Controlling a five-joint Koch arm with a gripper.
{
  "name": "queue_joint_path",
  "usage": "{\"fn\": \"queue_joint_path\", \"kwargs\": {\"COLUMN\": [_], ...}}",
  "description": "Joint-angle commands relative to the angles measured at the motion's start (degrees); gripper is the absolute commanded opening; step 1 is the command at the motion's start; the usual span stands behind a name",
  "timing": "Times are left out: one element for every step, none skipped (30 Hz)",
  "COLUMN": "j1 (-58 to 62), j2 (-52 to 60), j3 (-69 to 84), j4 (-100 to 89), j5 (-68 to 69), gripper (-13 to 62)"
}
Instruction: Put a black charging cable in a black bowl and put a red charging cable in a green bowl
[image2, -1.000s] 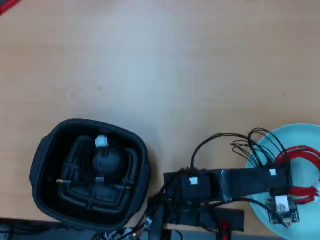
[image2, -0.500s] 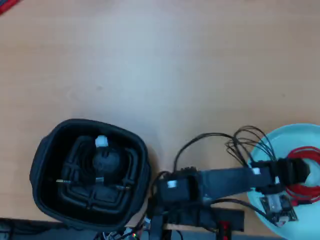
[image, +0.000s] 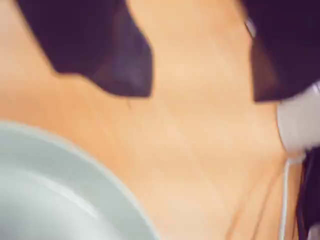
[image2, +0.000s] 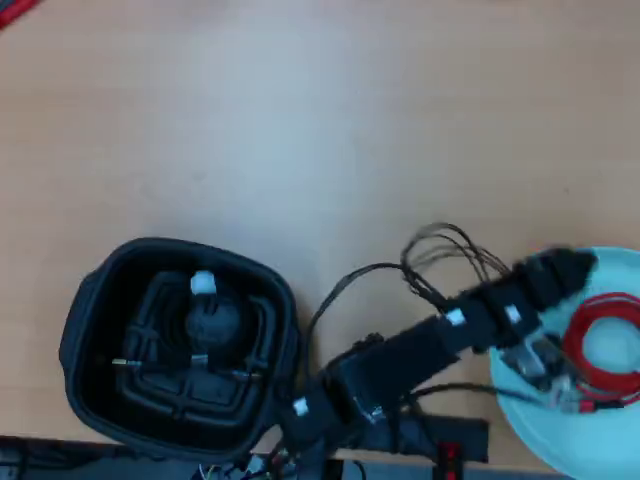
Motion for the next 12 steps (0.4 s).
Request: {"fn": "queue_joint_path", "kwargs": {"j1": [-8.0, -11.2, -14.5, -17.9, -21.7, -25.2, -27.9, -30.3, -32.2, -33.9, -35.9, -37.8], "j2": [2.8, 3.4, 4.3, 5.0, 5.4, 5.7, 5.7, 5.7, 5.7, 5.7, 5.8, 5.9], "j3": [-2.5, -2.7, -2.8, -2.7, -2.6, -2.3, -2.1, -1.9, -1.3, -0.5, 0.8, 2.6], "j4": [-0.9, -0.9, -1.1, -1.1, -1.2, -1.7, -2.3, -3.1, -4.1, -5.5, -7.4, -9.7], "j5": [1.1, 1.1, 1.1, 0.9, 0.9, 0.9, 1.0, 1.0, 1.1, 1.7, 2.4, 2.9], "gripper": [18.5, 18.5, 18.4, 18.4, 18.5, 18.5, 18.5, 18.5, 18.5, 18.5, 18.5, 18.5]}}
